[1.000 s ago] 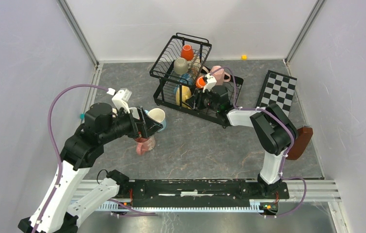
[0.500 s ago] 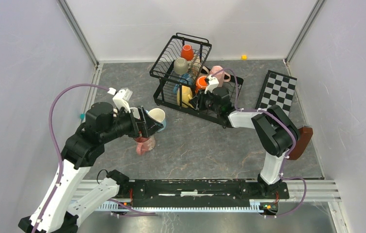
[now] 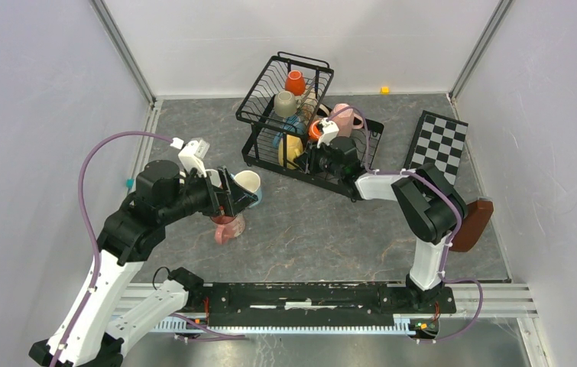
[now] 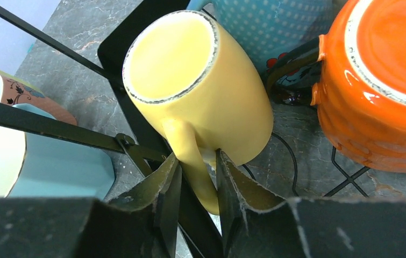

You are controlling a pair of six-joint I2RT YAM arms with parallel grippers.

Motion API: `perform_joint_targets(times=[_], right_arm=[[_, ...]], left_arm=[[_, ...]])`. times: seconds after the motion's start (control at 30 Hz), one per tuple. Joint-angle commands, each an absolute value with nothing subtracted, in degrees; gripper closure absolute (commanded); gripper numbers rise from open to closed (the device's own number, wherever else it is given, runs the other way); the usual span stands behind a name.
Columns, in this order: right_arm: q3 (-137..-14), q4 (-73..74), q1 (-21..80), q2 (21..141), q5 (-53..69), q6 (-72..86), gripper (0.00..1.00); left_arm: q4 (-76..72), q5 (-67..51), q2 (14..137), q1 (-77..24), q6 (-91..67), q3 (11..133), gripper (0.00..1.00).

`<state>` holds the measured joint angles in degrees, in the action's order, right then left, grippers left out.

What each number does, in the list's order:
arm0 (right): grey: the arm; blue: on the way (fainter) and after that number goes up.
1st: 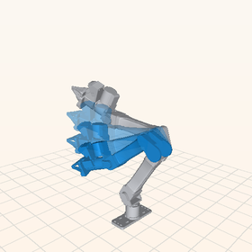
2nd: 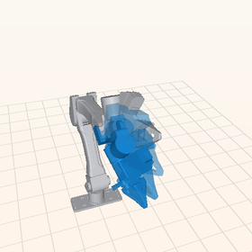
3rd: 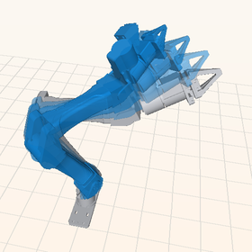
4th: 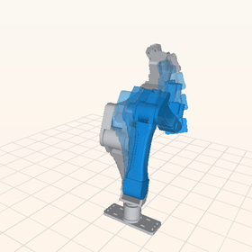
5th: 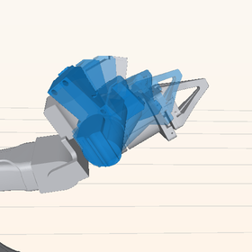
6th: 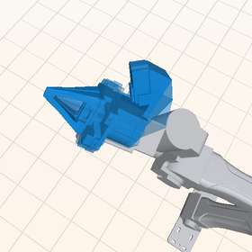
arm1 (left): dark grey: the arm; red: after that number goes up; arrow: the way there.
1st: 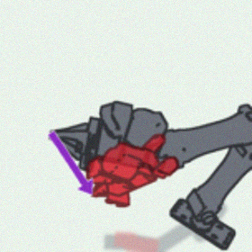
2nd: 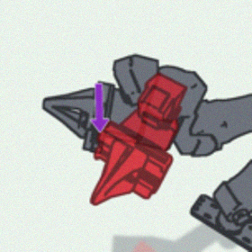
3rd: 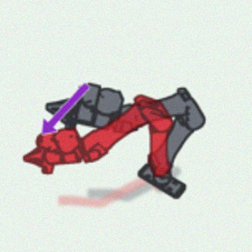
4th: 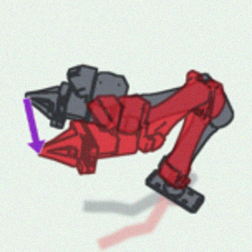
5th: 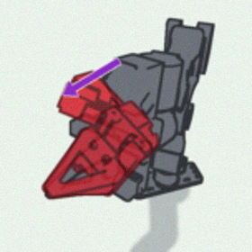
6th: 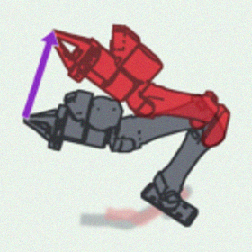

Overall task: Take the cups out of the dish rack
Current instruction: Unload the cup from the dish rack.

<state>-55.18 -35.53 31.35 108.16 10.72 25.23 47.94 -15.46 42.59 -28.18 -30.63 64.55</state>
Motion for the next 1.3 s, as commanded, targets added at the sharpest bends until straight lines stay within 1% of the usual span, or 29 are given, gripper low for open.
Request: perform_joint_targets(times=[0.0, 0.23, 0.8, 0.93, 1.07, 1.27], right_arm=[[-55.92, -34.19, 30.96, 106.08, 8.75, 22.68, 0.75], [-53.96, -32.87, 30.59, 102.43, 8.17, 20.04, 0.8], [-49.06, -27.26, 29.53, 95.54, 8.6, 14.52, 0.85], [-48.11, -25.91, 29.36, 93.61, 7.76, 13.72, 0.9], [-47.9, -24.58, 29.34, 91.82, 7.25, 13.58, 1.0], [-47.99, -22.37, 29.16, 89.04, 5.8, 13.7, 1.0]], left_arm=[[47.8, -15.46, 42.62, -27.95, -32.41, 66.36, 0.0], [46.93, -15.82, 42.48, -27.99, -32.85, 65.7, 0.0], [44.45, -16.91, 42.55, -27.99, -33.89, 63.47, 0.0], [43.88, -16.96, 42.48, -27.95, -34.13, 62.96, 0.0], [42.68, -17.03, 41.89, -27.95, -35.28, 61.72, 0.0], [38.47, -15.91, 39.81, -27.96, -40.61, 57.35, 0.0]])
